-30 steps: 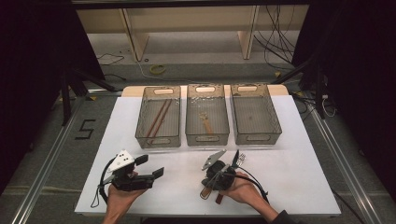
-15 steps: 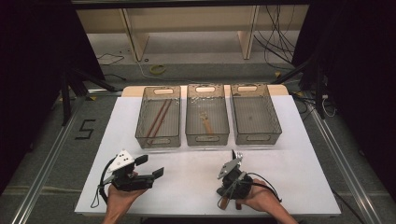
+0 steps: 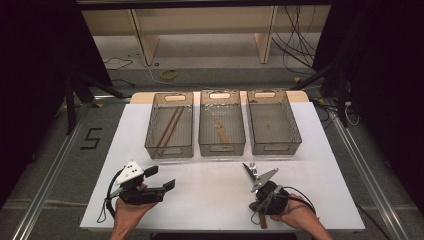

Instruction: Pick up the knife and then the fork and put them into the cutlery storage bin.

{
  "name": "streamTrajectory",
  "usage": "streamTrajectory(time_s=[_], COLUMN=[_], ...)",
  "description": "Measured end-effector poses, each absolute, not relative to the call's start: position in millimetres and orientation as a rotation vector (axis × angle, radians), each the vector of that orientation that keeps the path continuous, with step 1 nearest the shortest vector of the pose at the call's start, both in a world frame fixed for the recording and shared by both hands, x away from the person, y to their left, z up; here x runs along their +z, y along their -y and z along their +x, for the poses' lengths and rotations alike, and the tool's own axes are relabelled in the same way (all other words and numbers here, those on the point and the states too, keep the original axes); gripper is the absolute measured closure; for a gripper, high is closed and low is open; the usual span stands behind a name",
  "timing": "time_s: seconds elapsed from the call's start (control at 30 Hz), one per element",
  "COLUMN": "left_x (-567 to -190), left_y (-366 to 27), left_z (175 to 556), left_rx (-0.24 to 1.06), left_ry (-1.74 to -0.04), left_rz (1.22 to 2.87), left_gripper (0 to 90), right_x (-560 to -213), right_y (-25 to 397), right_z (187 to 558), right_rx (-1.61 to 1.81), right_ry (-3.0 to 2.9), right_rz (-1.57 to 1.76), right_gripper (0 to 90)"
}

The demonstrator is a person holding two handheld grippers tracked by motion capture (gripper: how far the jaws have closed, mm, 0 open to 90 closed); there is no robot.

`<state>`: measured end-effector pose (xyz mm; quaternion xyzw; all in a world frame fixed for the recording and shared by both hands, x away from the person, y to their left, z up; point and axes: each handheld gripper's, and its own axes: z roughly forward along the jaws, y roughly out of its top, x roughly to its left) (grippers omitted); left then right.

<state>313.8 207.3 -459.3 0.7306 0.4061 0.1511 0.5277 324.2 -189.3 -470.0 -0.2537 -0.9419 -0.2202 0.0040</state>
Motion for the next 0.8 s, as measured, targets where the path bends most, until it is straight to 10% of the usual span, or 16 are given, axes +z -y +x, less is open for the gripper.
streamTrajectory(time_s=[0.8], left_x=[-459], left_y=[-207], left_z=[314], left_rx=[0.363], left_ry=[-0.969], left_rz=[1.748], left_gripper=[16.3], right_x=[-465], right_y=[226], right_z=[333], right_rx=[-0.624], right_ry=[2.983], right_rz=[-0.929], right_gripper=[90.0])
